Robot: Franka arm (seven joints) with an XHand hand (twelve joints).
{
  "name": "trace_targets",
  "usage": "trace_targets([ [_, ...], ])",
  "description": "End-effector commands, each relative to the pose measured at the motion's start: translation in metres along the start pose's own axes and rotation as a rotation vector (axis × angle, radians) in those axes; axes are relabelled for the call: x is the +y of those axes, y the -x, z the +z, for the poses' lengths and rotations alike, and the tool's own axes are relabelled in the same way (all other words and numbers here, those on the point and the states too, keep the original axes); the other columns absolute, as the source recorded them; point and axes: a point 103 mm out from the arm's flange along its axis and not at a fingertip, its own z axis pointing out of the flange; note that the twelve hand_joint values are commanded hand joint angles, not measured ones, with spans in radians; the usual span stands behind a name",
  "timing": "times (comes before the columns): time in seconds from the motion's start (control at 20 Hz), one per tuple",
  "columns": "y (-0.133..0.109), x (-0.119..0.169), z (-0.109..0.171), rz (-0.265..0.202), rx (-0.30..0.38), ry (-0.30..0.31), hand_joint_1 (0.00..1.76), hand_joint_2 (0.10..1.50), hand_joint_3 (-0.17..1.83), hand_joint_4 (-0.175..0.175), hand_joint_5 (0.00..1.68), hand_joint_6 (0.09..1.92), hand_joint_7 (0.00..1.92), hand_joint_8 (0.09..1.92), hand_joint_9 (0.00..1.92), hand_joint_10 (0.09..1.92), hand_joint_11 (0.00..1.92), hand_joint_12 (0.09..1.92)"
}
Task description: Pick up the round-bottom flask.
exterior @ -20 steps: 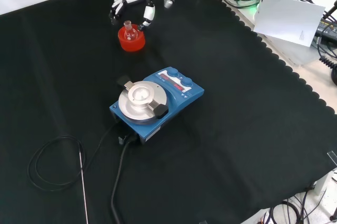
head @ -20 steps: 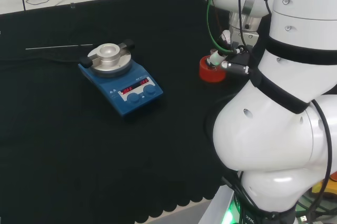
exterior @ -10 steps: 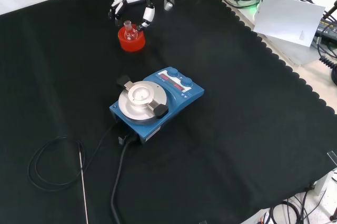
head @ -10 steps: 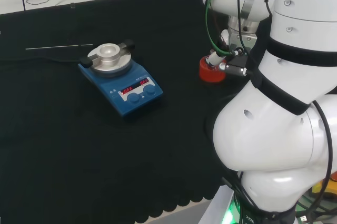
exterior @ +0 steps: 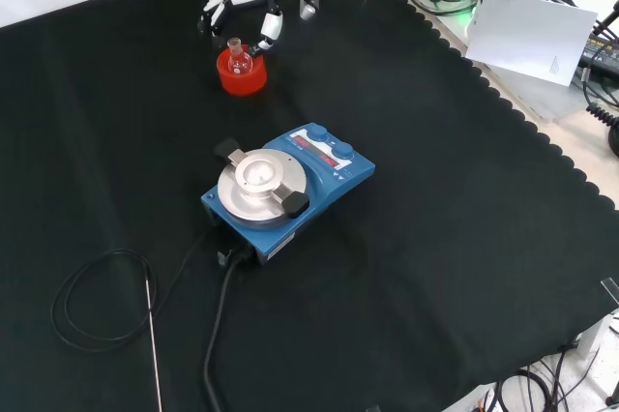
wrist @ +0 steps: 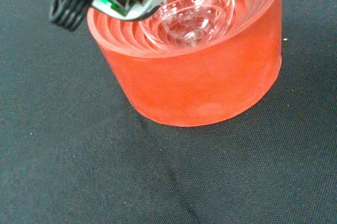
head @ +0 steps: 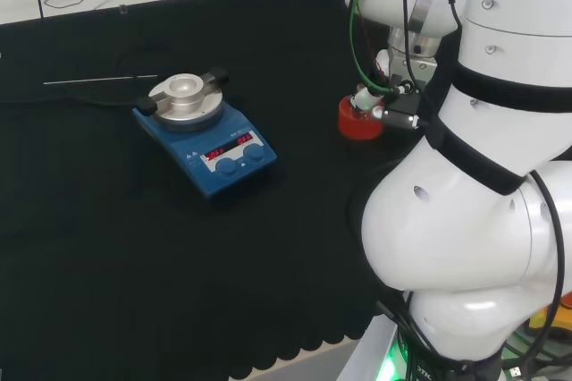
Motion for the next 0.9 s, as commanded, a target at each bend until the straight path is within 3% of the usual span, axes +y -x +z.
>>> trace_targets([
  [0.05,-0.002,0.001,0.001,0.002,0.000,0.001,0.96,0.63,0.69,-0.053,0.71,0.76,0.26,0.70,0.52,0.67,0.29,1.37],
  [0.45,-0.004,0.007,0.000,0.013,-0.016,0.017,0.93,0.70,0.66,-0.060,0.85,0.77,0.28,0.71,0.56,0.67,0.33,1.36],
  [0.55,-0.004,0.007,-0.002,0.017,-0.024,0.038,0.99,0.87,0.42,0.093,0.96,0.92,0.31,0.72,0.59,0.66,0.36,1.35],
  [0.6,-0.005,0.006,-0.003,0.019,-0.030,0.047,1.01,0.92,0.35,0.134,0.99,0.95,0.32,0.72,0.60,0.66,0.38,1.35],
  [0.7,-0.005,0.006,-0.006,0.020,-0.041,0.052,1.03,0.89,0.40,0.166,1.02,0.99,0.36,0.70,0.66,0.62,0.42,1.32],
  [0.9,-0.008,0.005,-0.019,0.022,-0.031,0.044,1.04,0.81,0.57,0.175,1.04,1.04,0.40,0.69,0.70,0.59,0.46,1.31],
])
